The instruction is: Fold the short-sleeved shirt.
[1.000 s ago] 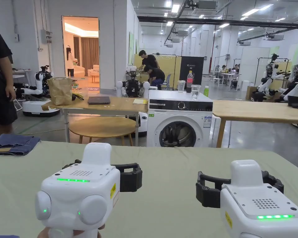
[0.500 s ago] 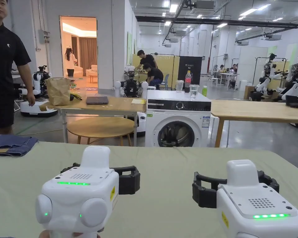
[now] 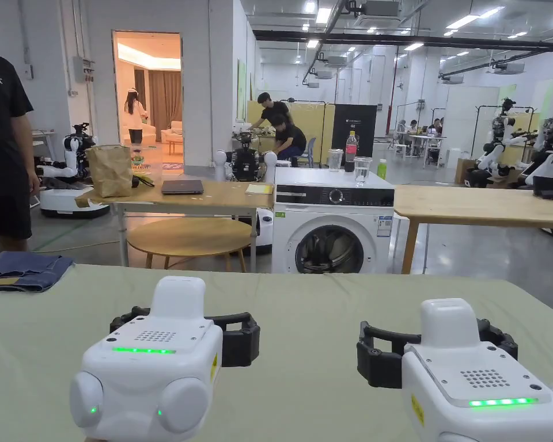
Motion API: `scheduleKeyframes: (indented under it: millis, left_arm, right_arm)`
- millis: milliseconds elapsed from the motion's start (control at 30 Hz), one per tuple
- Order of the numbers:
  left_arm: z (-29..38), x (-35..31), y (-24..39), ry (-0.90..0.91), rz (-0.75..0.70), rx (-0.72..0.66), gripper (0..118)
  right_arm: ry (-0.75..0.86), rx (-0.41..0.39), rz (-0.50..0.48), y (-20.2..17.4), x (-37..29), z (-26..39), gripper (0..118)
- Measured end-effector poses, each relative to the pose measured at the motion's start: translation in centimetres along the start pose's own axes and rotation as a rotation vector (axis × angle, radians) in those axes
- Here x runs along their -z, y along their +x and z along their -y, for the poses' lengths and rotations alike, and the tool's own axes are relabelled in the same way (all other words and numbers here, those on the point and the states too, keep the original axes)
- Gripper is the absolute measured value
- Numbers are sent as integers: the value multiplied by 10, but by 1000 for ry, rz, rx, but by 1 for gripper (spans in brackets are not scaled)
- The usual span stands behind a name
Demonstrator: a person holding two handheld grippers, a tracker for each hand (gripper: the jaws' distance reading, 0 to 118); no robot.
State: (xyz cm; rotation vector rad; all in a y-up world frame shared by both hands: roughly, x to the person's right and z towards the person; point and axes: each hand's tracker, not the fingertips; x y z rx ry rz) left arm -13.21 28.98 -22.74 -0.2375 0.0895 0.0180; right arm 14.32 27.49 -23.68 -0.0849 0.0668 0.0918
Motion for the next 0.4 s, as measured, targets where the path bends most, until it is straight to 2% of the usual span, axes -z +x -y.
scheduleKeyframes:
  millis: [400]
  left_arm:
    - [-2, -2, -3, 18, 10, -3, 118]
  right_arm:
    - [-2, 6, 4, 1, 1, -1, 118]
